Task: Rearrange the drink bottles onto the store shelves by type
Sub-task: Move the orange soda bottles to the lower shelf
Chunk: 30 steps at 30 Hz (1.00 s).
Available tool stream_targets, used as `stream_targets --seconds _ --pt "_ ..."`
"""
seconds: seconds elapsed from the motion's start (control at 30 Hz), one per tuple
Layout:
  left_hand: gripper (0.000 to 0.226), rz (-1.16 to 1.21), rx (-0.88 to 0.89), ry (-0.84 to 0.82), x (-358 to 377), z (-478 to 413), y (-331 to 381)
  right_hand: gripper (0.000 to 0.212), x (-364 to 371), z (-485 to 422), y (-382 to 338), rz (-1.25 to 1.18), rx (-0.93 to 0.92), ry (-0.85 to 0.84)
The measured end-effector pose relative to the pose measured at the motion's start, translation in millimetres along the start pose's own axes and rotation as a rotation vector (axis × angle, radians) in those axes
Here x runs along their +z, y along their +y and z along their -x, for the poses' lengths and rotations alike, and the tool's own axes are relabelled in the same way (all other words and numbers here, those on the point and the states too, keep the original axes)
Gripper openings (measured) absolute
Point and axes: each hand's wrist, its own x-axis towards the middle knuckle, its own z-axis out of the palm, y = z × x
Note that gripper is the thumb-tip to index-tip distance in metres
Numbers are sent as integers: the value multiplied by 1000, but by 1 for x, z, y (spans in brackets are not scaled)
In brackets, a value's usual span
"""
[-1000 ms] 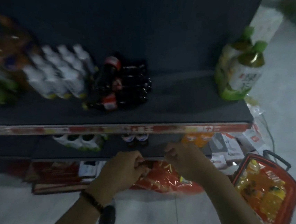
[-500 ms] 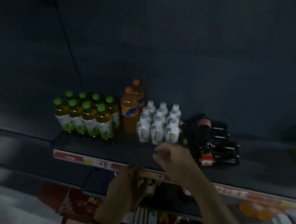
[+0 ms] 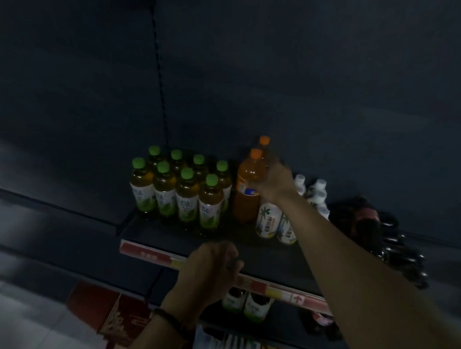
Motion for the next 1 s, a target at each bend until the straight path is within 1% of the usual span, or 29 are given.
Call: stream_targets --seconds 0.07,0.17,0.2,0.3,0.4,0.47,0.53,0.57,0.7,0.77,0.83,0.87,0.93,1.0 --pt "25 14 -1 13 -6 -1 -5 100 14 -12 5 16 18 -16" --pt "21 11 -6 17 -14 -5 -12 121 24 -5 -2 11 52 70" --pt "21 2 -15 11 -15 -7 -14 123 27 0 -5 -8 46 92" --pt "26 44 -36 18 -16 -10 -23 113 35 15 -10 -154 -4 97" --pt "28 117 -24 50 -15 -13 -30 101 33 25 -11 -271 -58 43" --pt "33 181 -25 57 -15 -16 -29 99 18 30 -12 -335 -61 10" --pt "47 278 -25 108 -16 -21 -25 95 -5 38 -16 -392 -76 5" --pt "55 336 -20 147 -17 -24 -20 90 -18 43 -20 -420 -96 10" --pt "97 530 -1 295 -19 -28 13 68 -58 65 -41 -523 -131 -11" --pt "104 611 -4 336 -12 -30 28 61 -66 75 -48 -572 -119 5" --pt "100 722 -58 294 -6 -28 39 60 -74 88 -52 -566 -93 8" --pt "95 781 -72 231 -4 -27 42 59 -78 94 -51 -554 -86 -9" --pt "84 882 -30 77 -1 -25 42 53 -90 107 -47 -563 -67 -82" --pt "75 978 38 -142 -5 -21 38 54 -102 120 -37 -652 -24 -167"
